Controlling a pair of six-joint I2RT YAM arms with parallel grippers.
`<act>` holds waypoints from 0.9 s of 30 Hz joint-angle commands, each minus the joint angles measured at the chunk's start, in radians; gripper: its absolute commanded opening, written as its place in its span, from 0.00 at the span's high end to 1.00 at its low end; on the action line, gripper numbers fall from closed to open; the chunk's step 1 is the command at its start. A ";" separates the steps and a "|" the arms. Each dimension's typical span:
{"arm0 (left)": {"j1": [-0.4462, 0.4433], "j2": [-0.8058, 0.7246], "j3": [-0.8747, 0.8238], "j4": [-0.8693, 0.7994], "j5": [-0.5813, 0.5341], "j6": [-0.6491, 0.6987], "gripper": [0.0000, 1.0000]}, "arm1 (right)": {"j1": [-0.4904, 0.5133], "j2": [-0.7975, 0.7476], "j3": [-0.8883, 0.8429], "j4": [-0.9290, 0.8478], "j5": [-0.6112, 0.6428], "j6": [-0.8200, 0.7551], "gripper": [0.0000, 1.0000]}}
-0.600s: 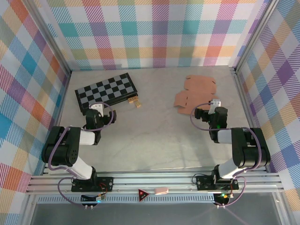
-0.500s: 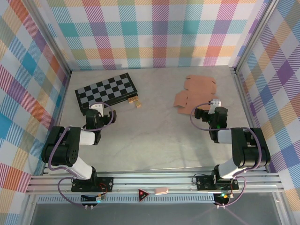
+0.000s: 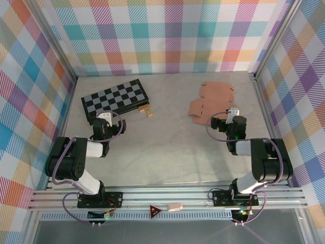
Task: Fold the paper box
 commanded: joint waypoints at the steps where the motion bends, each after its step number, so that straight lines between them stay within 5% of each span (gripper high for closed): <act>1: -0.001 0.000 0.019 0.025 0.014 0.015 0.00 | 0.007 0.008 0.010 0.035 0.001 -0.016 0.01; 8: -0.003 -0.016 -0.001 0.051 0.006 0.016 0.00 | 0.012 -0.031 -0.022 0.062 0.033 -0.008 0.01; 16: -0.078 -0.218 -0.023 -0.060 -0.186 0.040 0.00 | 0.041 -0.283 0.012 -0.146 0.221 0.032 0.01; 20: -0.122 -0.337 0.047 -0.101 -0.278 0.060 0.00 | 0.071 -0.421 0.187 -0.389 0.332 0.057 0.01; 23: -0.150 -0.359 0.187 -0.122 -0.366 0.050 0.00 | 0.073 -0.451 0.415 -0.654 0.405 0.214 0.01; 25: -0.149 -0.348 0.367 -0.381 -0.506 -0.205 0.00 | 0.045 -0.406 0.623 -0.974 0.364 0.408 0.01; 27: -0.137 -0.286 0.718 -1.136 -0.597 -0.614 0.00 | 0.026 -0.332 0.835 -1.370 0.408 0.693 0.01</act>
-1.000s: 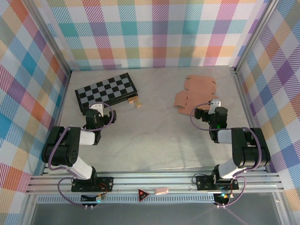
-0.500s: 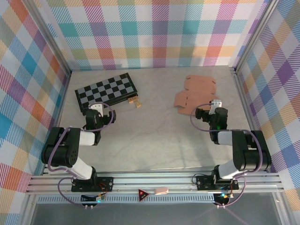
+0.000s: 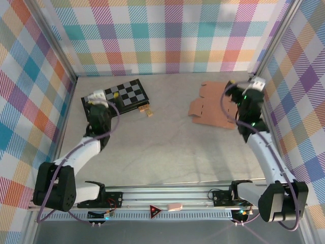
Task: Fold the paper box
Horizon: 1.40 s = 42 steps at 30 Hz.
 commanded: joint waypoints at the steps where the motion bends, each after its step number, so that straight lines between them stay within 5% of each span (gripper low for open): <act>1: 0.021 0.092 0.435 -0.850 -0.187 -0.519 0.00 | -0.046 0.085 0.247 -0.651 0.025 0.425 0.01; 3: 0.059 0.195 0.556 -0.916 0.070 -0.490 0.07 | -0.073 0.120 0.282 -0.669 -0.133 0.402 0.02; 8: 0.043 0.173 0.444 -0.681 0.341 -0.507 0.17 | -0.073 0.130 0.196 -0.687 -0.361 0.537 0.30; 14: -0.104 0.134 0.330 -0.549 0.605 -0.543 0.23 | -0.073 0.083 -0.088 -0.428 -0.520 0.736 0.32; 24: -0.414 0.086 0.206 -0.489 0.645 -0.615 0.24 | -0.101 0.252 -0.287 -0.120 -0.616 0.921 0.32; 42: -0.440 0.079 0.214 -0.457 0.737 -0.600 0.24 | -0.141 0.452 -0.372 0.226 -0.660 1.041 0.39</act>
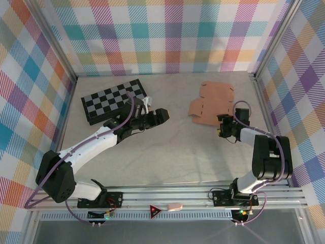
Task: Fold the paper box
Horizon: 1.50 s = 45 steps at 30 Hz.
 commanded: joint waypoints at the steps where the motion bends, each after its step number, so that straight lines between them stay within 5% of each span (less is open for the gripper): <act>1: -0.009 -0.029 0.002 0.008 0.023 0.003 0.24 | -0.008 0.036 0.000 0.077 -0.017 0.046 0.39; 15: -0.011 -0.037 0.007 -0.002 0.025 0.011 0.24 | -0.010 0.122 0.040 0.138 0.005 0.073 0.49; 38: -0.017 -0.041 0.003 -0.001 0.031 0.018 0.26 | -0.010 0.136 0.065 0.232 0.042 0.079 0.98; 45: -0.017 -0.024 0.015 -0.036 0.013 0.032 0.27 | -0.002 0.051 0.087 0.125 0.048 0.091 1.00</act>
